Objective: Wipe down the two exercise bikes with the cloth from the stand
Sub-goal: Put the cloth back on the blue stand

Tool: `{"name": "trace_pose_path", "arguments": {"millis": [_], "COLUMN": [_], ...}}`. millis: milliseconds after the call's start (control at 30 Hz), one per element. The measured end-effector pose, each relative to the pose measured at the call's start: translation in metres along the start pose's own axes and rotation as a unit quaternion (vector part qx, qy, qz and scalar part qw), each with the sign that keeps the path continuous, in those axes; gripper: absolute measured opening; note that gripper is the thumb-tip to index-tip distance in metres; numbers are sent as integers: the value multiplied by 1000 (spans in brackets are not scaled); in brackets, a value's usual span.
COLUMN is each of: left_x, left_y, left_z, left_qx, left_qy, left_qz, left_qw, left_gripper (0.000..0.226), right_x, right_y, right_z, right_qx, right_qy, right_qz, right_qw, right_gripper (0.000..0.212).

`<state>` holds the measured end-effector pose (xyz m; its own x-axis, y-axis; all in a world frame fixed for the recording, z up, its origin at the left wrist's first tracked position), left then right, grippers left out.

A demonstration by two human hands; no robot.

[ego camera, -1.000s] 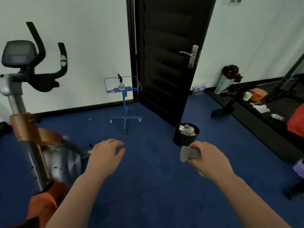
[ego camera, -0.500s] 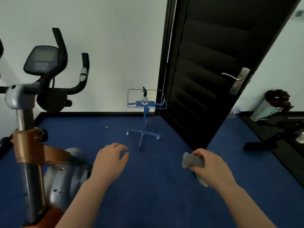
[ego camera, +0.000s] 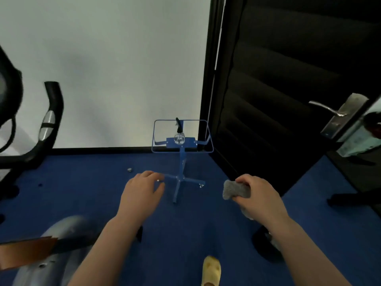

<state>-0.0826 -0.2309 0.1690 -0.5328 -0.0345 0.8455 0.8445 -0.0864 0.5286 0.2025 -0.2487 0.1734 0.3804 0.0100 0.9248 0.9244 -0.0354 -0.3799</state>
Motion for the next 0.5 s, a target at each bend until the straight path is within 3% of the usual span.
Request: {"name": "trace_pose_path", "arguments": {"millis": [133,300,500], "left_x": [-25,-41,-65], "left_y": [21,43,-3], "left_z": [76,157,216], "left_qx": [-2,1,69], "left_qy": [-28,7,-44], "left_qz": [23,-12,9], "left_qw": [999,1000,997], "left_gripper": [30,26,27], "right_x": [-2,-9,-36], "right_y": [6,5,-9], "right_z": [79,172,258], "right_qx": [40,78,94], "right_qy": [-23,-48,-91], "right_qz": [-10,-24,-30], "right_qw": [999,995,991], "right_gripper": [33,32,33]}}
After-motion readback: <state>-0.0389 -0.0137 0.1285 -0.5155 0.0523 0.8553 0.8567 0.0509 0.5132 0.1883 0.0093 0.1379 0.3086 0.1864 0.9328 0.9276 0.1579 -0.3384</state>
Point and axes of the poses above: each hand's wrist, its own z-axis towards the middle knuckle, its own x-axis out of the back of the hand, y = z × x, the point moved 7 cm from there along z, towards the middle knuckle, and after that the axes turned 6 degrees about -z, right-handed, at the moved point
